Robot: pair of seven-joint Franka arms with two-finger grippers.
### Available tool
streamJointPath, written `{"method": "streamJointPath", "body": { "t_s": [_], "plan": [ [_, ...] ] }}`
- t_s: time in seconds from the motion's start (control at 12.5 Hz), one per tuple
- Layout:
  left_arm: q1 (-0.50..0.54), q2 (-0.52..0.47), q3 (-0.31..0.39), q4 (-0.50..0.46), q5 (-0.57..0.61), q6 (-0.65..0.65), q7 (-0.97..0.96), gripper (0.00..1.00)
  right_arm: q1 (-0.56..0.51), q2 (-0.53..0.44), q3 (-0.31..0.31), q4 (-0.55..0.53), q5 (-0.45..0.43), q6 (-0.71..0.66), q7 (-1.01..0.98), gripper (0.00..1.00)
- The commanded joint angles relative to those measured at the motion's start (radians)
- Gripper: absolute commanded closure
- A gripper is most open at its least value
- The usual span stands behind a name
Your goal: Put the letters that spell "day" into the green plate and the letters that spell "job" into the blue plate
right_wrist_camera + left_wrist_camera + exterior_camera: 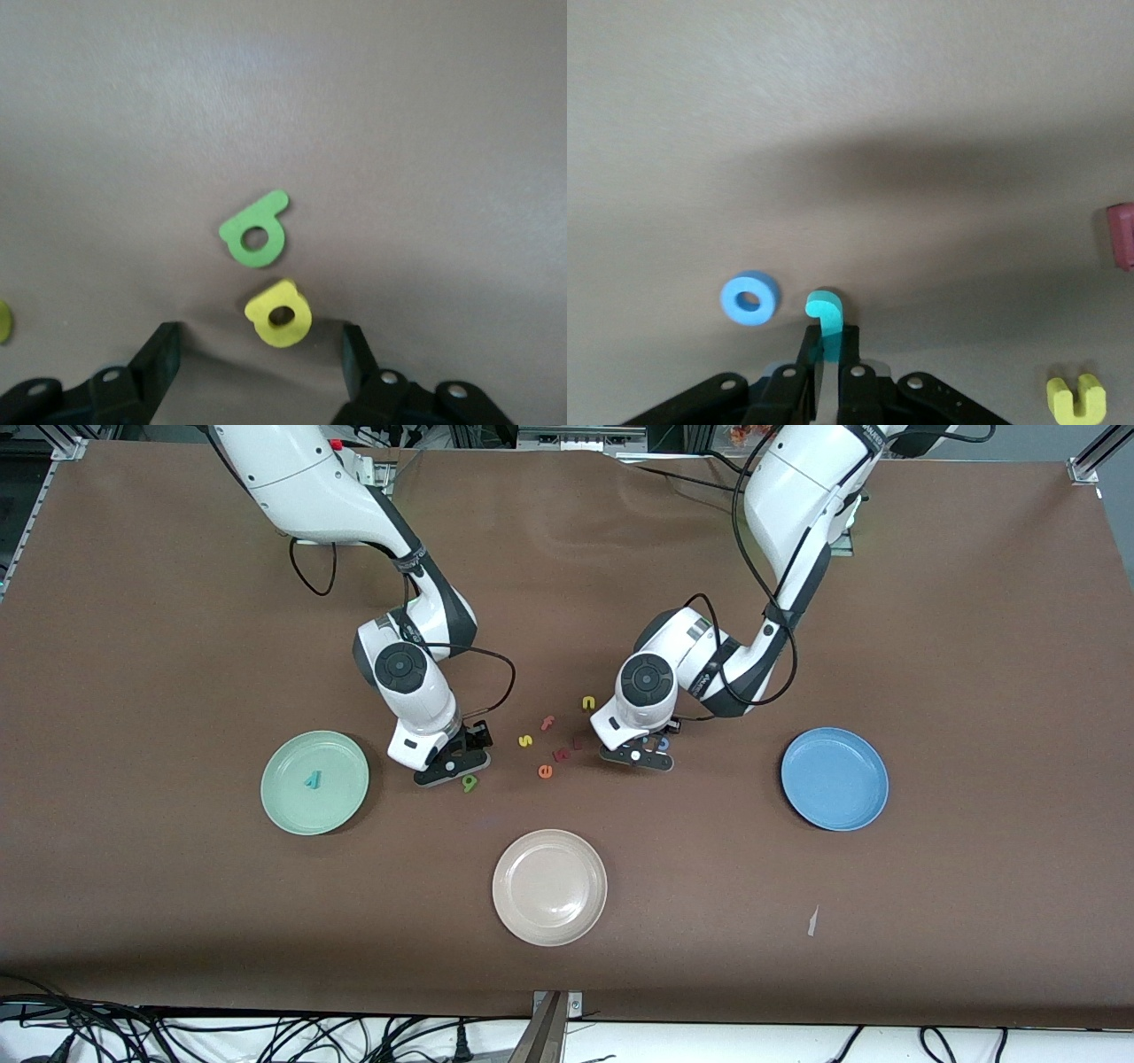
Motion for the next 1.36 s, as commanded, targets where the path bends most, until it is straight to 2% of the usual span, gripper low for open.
{"method": "streamJointPath", "body": {
  "t_s": [0.0, 0.24, 0.48, 0.64, 0.72, 0.96, 1.12, 1.28],
  "plan": [
    [0.055, -0.134, -0.005, 0.004, 0.035, -0.179, 0.022, 1.00, 0.007, -0.020, -0.005, -0.065, -0.015, 0.065, -0.008, 0.18],
    [0.188, -0.236, -0.005, 0.004, 0.023, -0.313, 0.247, 1.00, 0.005, -0.021, -0.005, -0.061, -0.014, 0.065, -0.025, 0.26],
    [0.303, -0.260, 0.002, -0.006, 0.035, -0.347, 0.394, 1.00, 0.005, -0.021, -0.005, -0.058, -0.011, 0.067, -0.055, 0.30],
    [0.407, -0.250, 0.001, -0.025, 0.037, -0.347, 0.474, 1.00, 0.002, -0.020, -0.007, -0.058, -0.005, 0.067, -0.086, 0.36],
    [0.427, -0.230, 0.002, -0.032, 0.037, -0.345, 0.497, 1.00, 0.002, -0.020, -0.009, -0.058, -0.003, 0.067, -0.092, 0.40],
    [0.451, -0.138, 0.002, -0.034, 0.101, -0.318, 0.494, 1.00, -0.005, -0.018, -0.010, -0.050, 0.000, 0.068, -0.128, 0.44],
    [0.474, -0.092, 0.001, -0.034, 0.092, -0.301, 0.487, 1.00, -0.010, -0.018, -0.018, -0.048, 0.002, 0.070, -0.142, 0.45],
    [0.498, -0.076, 0.001, -0.032, 0.101, -0.276, 0.500, 1.00, -0.012, -0.017, -0.018, -0.048, 0.003, 0.076, -0.152, 0.53]
  ]
}}
